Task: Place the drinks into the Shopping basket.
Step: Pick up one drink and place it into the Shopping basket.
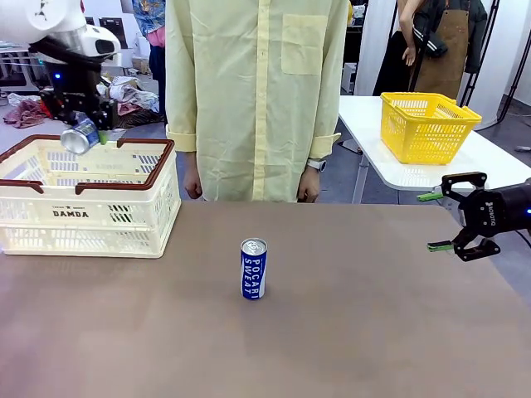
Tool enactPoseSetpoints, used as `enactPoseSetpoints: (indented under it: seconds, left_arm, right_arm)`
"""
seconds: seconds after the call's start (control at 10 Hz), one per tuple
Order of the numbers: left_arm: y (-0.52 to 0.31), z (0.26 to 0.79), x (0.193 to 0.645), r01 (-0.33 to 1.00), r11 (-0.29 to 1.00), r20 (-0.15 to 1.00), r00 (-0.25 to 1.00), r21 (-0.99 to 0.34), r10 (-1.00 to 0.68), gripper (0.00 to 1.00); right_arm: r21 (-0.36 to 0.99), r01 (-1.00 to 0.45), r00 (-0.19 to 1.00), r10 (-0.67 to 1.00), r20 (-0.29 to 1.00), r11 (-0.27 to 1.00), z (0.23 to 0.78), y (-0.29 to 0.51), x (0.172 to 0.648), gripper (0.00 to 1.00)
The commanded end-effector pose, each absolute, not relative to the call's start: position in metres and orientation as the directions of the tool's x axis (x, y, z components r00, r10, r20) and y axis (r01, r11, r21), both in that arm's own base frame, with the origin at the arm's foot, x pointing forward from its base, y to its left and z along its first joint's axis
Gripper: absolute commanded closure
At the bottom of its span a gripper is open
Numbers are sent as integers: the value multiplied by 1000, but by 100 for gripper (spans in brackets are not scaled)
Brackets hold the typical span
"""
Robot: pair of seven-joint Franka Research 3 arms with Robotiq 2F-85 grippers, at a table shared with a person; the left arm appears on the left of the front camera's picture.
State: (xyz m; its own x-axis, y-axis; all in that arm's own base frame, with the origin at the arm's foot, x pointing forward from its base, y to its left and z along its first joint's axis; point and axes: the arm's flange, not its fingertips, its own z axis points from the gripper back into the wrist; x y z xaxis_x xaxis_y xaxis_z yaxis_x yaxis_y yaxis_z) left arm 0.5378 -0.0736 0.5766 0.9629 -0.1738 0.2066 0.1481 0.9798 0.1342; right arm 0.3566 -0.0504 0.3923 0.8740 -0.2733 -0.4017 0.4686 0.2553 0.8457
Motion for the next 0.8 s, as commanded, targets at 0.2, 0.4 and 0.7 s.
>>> enactPoseSetpoints:
  seconds: [0.2, 0.4, 0.7]
  left_arm:
    - [-24, 558, 556, 36, 941, 271, 953, 337, -134, 100]
    - [-23, 553, 564, 64, 965, 235, 964, 256, -126, 100]
    - [-23, 553, 564, 64, 965, 235, 964, 256, -126, 100]
  right_arm:
    - [839, 481, 868, -274, -415, 255, 397, -51, 356, 0]
    - [839, 481, 868, -274, -415, 255, 397, -51, 356, 0]
    - [839, 481, 868, -274, -415, 255, 397, -51, 356, 0]
